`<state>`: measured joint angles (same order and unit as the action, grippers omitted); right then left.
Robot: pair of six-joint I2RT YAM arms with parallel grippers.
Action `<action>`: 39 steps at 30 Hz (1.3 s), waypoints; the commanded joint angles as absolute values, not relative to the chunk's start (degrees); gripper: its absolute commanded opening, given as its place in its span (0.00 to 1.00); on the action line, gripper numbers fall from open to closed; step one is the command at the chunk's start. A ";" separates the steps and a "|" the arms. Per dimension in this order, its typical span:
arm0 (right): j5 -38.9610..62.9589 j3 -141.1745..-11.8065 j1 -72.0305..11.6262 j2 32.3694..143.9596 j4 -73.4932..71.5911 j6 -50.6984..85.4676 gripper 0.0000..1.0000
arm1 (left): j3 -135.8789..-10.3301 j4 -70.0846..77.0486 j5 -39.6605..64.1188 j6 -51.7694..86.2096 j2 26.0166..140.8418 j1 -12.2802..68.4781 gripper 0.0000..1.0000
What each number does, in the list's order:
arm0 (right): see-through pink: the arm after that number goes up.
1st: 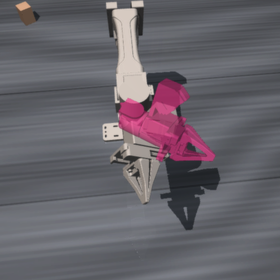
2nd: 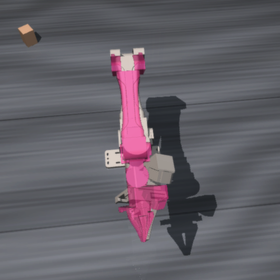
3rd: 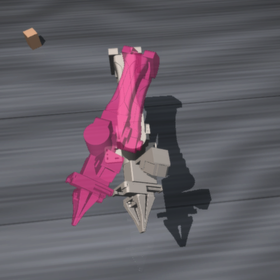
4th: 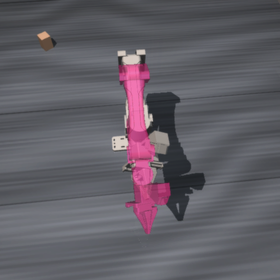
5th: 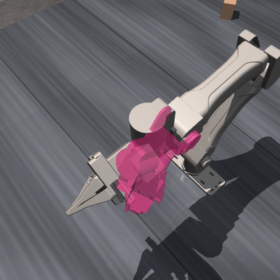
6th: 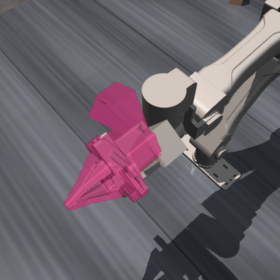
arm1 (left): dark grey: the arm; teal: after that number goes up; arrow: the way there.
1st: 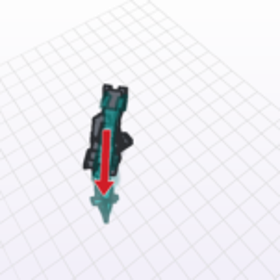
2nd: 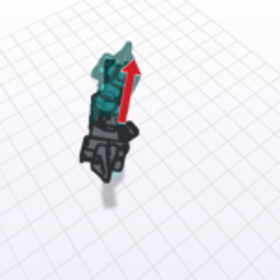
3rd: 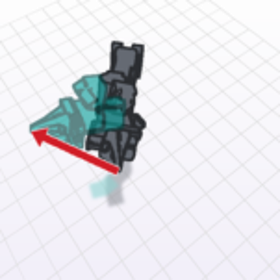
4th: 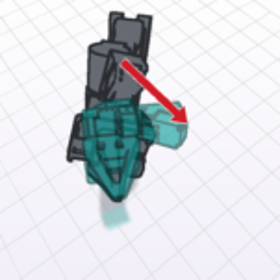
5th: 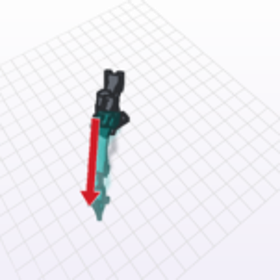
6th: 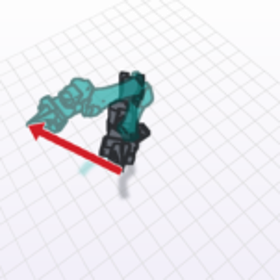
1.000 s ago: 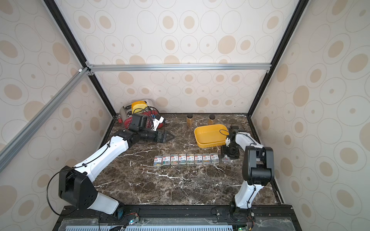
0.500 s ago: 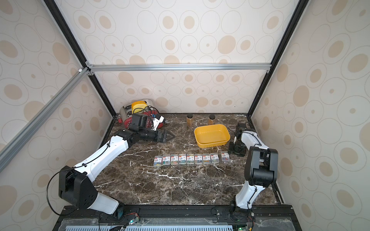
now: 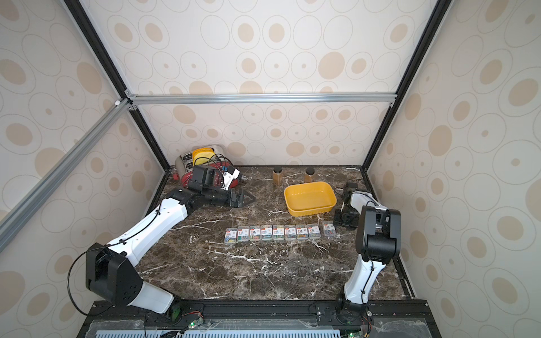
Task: Take the paper clips out of the storage box
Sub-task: Adjust the boxed paper clips at the center of the board.
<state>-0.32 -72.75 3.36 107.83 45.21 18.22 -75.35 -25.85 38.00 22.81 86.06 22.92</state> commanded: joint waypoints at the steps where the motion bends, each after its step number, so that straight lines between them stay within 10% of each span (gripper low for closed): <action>1: 1.23 -72.19 3.32 107.62 45.22 18.83 0.52 | -77.63 -26.10 38.06 21.58 86.04 22.55 0.99; 39: -3.98 -70.42 0.03 100.29 45.17 19.05 0.62 | -77.69 -26.57 35.36 20.87 85.96 22.44 0.99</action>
<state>-1.89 -69.69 0.43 103.68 43.70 18.65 -75.35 -25.82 36.82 22.63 86.06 22.92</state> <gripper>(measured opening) 0.613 0.991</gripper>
